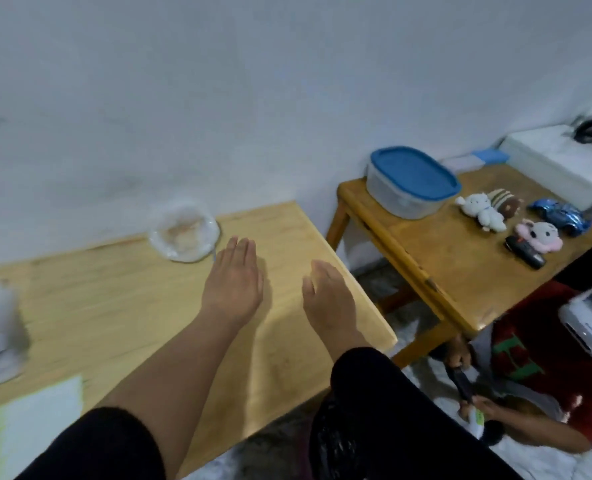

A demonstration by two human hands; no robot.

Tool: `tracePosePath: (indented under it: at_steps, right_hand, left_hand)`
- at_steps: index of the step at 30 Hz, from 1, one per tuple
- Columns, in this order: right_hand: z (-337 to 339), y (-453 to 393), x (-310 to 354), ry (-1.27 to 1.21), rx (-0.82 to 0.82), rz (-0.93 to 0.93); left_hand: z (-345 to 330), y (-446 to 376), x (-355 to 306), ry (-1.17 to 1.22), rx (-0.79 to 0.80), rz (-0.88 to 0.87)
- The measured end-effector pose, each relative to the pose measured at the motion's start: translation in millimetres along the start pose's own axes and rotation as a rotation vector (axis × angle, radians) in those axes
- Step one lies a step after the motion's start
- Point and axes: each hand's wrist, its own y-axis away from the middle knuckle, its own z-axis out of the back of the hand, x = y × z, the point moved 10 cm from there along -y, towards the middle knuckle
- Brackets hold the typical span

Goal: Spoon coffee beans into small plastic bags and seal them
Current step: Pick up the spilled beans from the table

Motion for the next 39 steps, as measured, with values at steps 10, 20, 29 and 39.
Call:
tracePosePath:
  at_steps: [10, 20, 29, 39]
  right_hand:
    - [-112, -25, 118, -0.351, 0.080, 0.126]
    - [-190, -54, 130, -0.385, 0.140, -0.025]
    - [-196, -71, 125, -0.402, -0.001, -0.131]
    - [-133, -51, 106, -0.447, -0.182, -0.088]
  left_hand:
    - [-23, 62, 164, -0.039, 0.092, 0.338]
    - [-80, 69, 195, 0.090, 0.062, 0.340]
    - [-84, 70, 200, 0.170, 0.031, 0.369]
    - [-76, 66, 177, 0.219, -0.043, 0.296]
